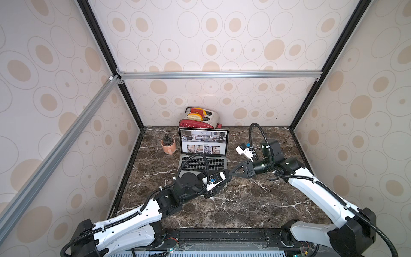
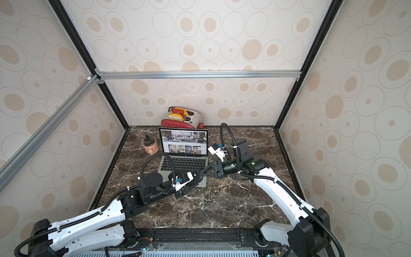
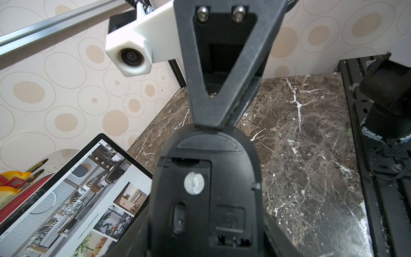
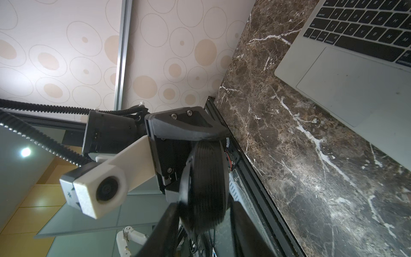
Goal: Insert the wireless mouse receiver into the laptop
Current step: Close the lid on the mouse.
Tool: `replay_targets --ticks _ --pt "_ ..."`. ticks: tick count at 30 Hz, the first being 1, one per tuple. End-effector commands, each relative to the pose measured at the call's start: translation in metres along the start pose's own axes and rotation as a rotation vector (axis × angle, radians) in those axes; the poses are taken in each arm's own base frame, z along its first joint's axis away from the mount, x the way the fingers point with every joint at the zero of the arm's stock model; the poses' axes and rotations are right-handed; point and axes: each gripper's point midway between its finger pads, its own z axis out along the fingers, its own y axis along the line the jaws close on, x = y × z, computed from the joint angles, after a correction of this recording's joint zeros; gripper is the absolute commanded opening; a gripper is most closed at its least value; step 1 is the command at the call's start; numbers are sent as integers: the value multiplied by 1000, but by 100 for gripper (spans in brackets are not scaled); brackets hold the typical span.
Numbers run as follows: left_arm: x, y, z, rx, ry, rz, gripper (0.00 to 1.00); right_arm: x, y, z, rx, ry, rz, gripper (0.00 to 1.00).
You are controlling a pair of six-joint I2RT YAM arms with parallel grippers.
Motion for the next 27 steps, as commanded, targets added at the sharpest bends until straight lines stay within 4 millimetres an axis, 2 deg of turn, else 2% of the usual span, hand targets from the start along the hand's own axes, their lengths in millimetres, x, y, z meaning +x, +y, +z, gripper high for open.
replay_targets --ticks 1,7,17,22,27 --pt "-25 10 -4 -29 -82 -5 0 5 -7 6 21 12 -3 40" --pt "-25 11 -5 -34 -84 -5 0 4 -3 8 17 16 -10 40" --pt "-25 11 -5 -35 -83 -5 0 -3 14 7 -48 4 -25 39" --pt "-24 11 -6 -40 -87 -2 0 -9 32 -2 -109 -31 -50 41" --pt "-24 10 -5 -35 -84 -4 0 -13 33 -8 -107 -55 -40 44"
